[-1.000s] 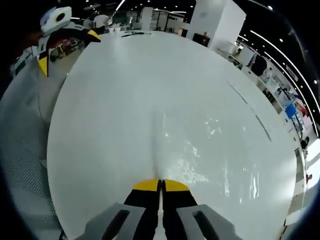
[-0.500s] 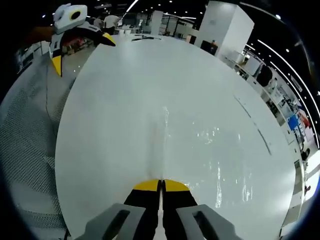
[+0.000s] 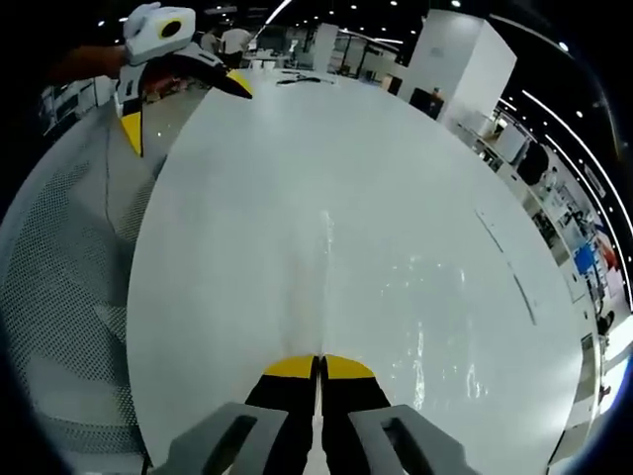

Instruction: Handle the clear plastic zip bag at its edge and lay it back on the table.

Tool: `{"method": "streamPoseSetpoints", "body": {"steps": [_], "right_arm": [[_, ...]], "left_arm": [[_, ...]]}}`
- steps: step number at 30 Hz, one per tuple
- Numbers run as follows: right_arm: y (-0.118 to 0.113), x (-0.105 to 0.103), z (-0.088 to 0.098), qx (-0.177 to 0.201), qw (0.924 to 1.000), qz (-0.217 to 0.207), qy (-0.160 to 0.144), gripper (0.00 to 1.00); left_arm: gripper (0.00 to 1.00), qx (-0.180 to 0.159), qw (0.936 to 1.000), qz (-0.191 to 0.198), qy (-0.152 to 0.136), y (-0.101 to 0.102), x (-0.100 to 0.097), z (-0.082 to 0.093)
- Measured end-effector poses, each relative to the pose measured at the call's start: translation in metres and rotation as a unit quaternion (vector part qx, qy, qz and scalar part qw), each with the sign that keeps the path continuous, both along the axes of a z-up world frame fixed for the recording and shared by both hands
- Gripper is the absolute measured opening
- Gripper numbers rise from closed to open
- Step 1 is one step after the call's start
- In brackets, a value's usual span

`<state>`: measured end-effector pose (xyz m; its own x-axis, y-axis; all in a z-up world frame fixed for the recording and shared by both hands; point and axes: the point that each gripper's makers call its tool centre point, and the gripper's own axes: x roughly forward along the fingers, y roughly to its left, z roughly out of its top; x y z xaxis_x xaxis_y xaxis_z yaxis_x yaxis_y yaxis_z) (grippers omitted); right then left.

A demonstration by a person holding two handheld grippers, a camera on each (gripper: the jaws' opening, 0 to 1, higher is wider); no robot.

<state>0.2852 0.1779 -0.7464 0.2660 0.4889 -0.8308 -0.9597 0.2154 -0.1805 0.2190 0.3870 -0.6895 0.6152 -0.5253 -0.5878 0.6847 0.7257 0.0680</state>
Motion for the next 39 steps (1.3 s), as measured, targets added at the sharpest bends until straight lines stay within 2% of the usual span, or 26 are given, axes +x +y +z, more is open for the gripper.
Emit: {"method": "streamPoseSetpoints", "body": {"steps": [23,30,39], "right_arm": [[0.012,-0.013,0.032,-0.004,0.9988,0.044,-0.021,0.00],[0.016,-0.022,0.036,-0.017,0.9971,0.070,-0.022,0.00],[0.019,-0.028,0.045,-0.023,0.9960,0.083,-0.026,0.00]], "left_arm": [[0.88,0.006,0.9999,-0.014,-0.008,-0.008,0.002,0.004],[0.85,0.005,0.9997,-0.021,-0.010,-0.014,0.002,0.007],[0.81,0.007,0.9995,-0.030,-0.009,-0.017,0.003,0.005]]}}
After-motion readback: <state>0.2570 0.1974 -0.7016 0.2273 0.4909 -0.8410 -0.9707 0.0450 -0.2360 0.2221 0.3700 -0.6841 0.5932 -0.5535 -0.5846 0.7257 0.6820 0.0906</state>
